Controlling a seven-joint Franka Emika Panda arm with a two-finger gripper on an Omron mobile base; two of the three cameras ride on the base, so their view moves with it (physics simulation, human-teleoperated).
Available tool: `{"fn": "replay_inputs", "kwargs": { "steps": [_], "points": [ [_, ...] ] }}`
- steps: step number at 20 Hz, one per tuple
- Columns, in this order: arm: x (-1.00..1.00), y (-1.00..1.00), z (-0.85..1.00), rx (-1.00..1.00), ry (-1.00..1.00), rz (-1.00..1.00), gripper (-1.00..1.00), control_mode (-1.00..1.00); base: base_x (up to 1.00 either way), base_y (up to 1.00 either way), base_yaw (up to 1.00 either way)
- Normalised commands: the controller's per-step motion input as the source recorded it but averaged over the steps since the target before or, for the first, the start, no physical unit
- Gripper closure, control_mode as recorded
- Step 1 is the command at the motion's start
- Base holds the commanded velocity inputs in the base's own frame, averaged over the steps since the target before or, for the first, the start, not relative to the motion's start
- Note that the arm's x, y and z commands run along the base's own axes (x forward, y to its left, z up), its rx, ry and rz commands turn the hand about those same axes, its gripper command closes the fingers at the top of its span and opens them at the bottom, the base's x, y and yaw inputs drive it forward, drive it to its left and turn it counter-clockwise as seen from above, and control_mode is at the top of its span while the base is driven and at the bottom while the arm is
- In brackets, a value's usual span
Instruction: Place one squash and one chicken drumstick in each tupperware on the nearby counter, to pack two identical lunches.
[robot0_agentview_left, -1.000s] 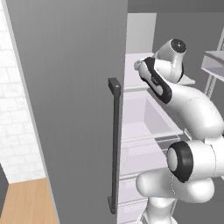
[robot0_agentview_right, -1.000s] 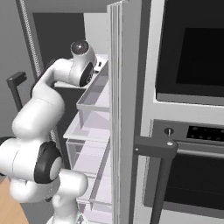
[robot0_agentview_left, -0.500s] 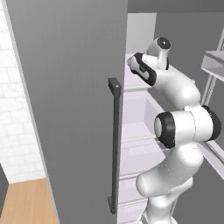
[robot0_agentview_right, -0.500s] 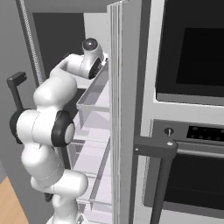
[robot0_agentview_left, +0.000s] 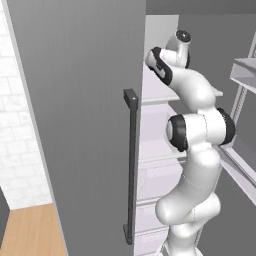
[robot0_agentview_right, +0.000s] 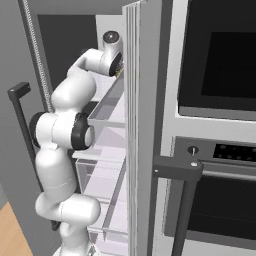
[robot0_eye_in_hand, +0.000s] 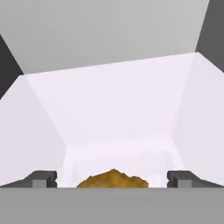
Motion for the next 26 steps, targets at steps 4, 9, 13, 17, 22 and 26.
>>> {"fn": "replay_inputs", "kwargs": {
  "steps": [4,9,13,17,22,26],
  "points": [
    [-0.16,0.03,-1.00,-0.20,0.03,-0.02,-1.00,-1.00,0.00,0.00,0.00],
    [-0.18,0.00,-0.96,-0.15,0.00,-0.01,1.00,-1.00,0.00,0.00,0.00],
    [0.01,0.00,-0.56,-0.06,0.00,-0.01,1.00,-1.00,0.00,0.00,0.00],
    [-0.58,0.00,-0.61,-0.02,-0.10,-0.07,1.00,-1.00,0.00,0.00,0.00],
    [-1.00,0.00,-0.41,0.00,-0.38,-0.02,1.00,-1.00,0.00,0.00,0.00],
    [-1.00,-0.13,0.17,0.06,-0.31,0.00,1.00,-1.00,0.00,0.00,0.00]
  ]
}}
